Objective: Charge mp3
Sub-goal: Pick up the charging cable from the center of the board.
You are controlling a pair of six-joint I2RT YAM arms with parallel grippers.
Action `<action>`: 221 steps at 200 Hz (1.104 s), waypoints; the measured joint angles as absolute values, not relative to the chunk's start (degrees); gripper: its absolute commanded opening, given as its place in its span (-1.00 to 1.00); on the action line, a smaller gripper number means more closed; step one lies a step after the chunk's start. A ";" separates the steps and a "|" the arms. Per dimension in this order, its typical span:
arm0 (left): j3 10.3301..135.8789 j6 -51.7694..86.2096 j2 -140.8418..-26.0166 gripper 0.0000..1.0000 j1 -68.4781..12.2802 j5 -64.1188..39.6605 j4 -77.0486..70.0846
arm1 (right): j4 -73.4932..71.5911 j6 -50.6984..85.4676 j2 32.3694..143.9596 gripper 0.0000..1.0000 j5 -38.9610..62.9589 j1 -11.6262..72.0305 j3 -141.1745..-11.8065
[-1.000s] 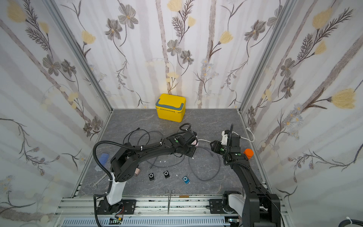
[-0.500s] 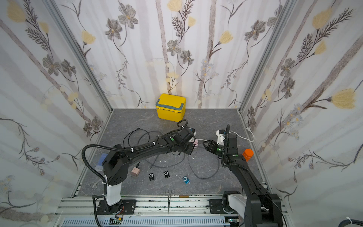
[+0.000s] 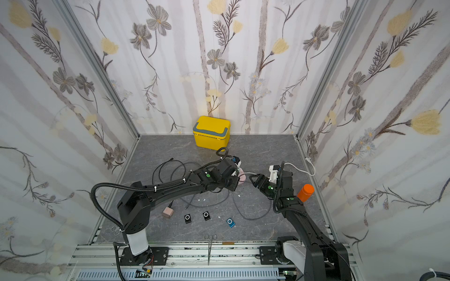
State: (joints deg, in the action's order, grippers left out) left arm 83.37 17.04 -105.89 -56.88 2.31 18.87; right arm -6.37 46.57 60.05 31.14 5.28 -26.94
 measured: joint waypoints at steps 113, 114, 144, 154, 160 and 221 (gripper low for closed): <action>79.61 12.45 -102.61 -1.00 -59.57 1.19 13.30 | -15.75 56.16 63.53 0.66 25.34 5.17 -26.15; 79.59 12.32 -102.61 -1.00 -59.64 1.21 13.26 | -15.79 56.25 63.59 0.66 25.30 5.17 -26.15; 79.46 10.85 -102.63 -1.00 -60.73 -0.01 12.56 | -16.51 56.99 63.46 0.45 24.58 5.13 -27.00; 79.46 10.68 -102.63 -1.00 -60.95 -0.05 12.25 | -16.69 56.97 63.18 0.26 23.90 5.13 -27.27; 79.42 10.52 -102.63 -1.00 -61.14 -0.21 12.12 | -16.84 56.95 63.07 0.09 23.57 5.13 -27.42; 79.13 8.97 -103.07 -0.61 -62.54 -1.21 11.09 | -18.55 56.90 65.41 -0.74 25.47 5.13 -28.08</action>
